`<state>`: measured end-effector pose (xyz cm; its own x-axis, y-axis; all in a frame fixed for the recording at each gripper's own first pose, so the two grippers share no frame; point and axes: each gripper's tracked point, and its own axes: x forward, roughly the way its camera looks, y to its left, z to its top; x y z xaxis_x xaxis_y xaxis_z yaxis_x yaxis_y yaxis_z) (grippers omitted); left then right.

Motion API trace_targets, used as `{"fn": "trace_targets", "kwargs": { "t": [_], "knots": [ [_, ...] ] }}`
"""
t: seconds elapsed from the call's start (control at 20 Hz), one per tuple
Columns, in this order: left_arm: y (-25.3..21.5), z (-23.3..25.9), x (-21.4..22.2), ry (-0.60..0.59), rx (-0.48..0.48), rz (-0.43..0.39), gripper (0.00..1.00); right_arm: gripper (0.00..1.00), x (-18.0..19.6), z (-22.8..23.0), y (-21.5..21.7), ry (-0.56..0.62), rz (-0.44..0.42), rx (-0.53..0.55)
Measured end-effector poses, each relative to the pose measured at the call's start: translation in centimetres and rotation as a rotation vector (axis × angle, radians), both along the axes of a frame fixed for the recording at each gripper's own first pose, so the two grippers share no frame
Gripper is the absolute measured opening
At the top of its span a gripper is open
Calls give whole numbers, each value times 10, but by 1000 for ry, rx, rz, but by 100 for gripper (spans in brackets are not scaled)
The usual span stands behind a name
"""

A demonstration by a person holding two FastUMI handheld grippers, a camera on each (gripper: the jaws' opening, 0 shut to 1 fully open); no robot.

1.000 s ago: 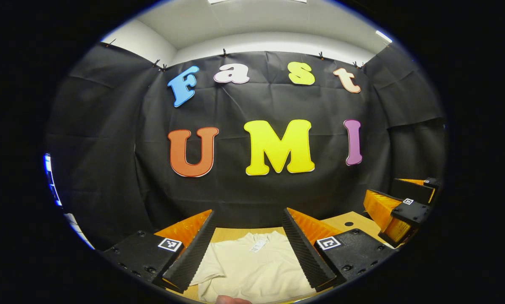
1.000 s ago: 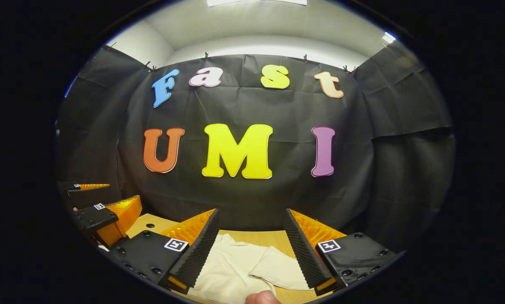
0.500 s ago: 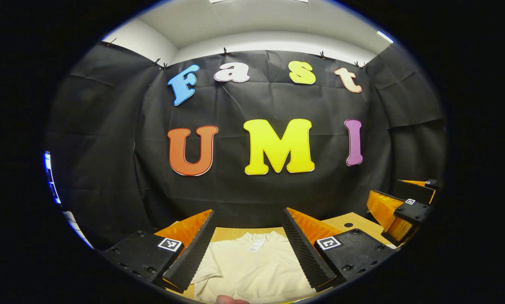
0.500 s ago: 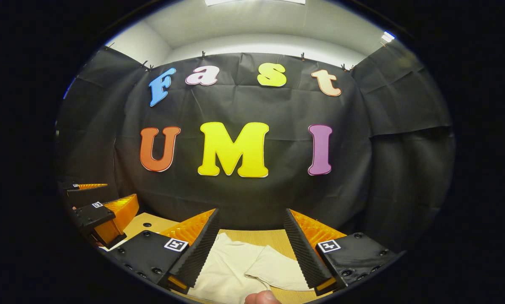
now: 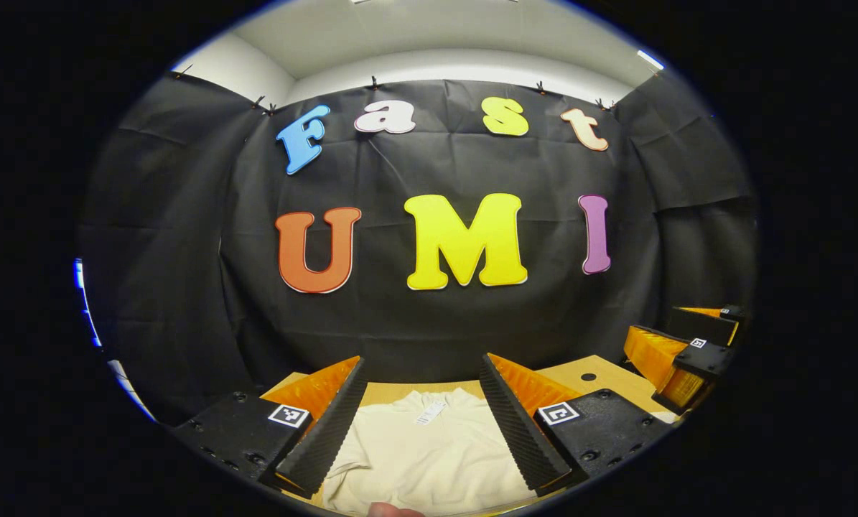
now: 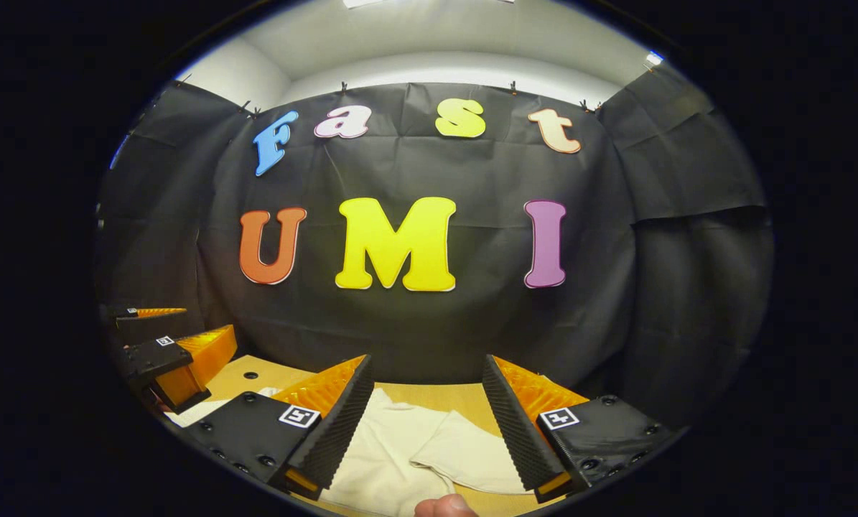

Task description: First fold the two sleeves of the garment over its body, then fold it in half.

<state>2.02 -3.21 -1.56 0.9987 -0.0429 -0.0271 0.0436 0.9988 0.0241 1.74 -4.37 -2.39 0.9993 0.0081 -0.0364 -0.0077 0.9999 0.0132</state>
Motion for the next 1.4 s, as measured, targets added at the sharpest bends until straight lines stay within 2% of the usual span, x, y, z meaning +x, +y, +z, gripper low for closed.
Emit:
{"fn": "trace_targets", "kwargs": {
  "t": [0.2, 0.35, 0.65, 0.8, 0.95, 1.1, 1.2, 1.4],
  "knots": [
    [-17, -10, -2, 14, 8, -37, 100, 95, 2, -12, -37, 34, -24, 8],
    [-31, -18, 0, 36, 7, -60, 99, 95, 1, -34, -82, 85, -64, 6],
    [-51, -33, -1, 74, 42, -95, 99, 95, -18, -113, -177, 290, -147, -27],
    [-62, -41, -2, 105, 43, -120, 100, 95, -31, -151, -209, 389, -180, -3],
    [-71, -50, -2, 137, 65, -144, 100, 95, -47, -199, -241, 486, -211, -38],
    [-78, -49, -4, 143, 78, -165, 99, 96, -57, -255, -261, 602, -201, -43],
    [-81, -54, -5, 160, 85, -176, 100, 96, -59, -283, -269, 665, -205, -9],
    [-82, -61, -6, 189, 90, -176, 99, 96, -59, -326, -283, 746, -217, -8]
  ]
}}
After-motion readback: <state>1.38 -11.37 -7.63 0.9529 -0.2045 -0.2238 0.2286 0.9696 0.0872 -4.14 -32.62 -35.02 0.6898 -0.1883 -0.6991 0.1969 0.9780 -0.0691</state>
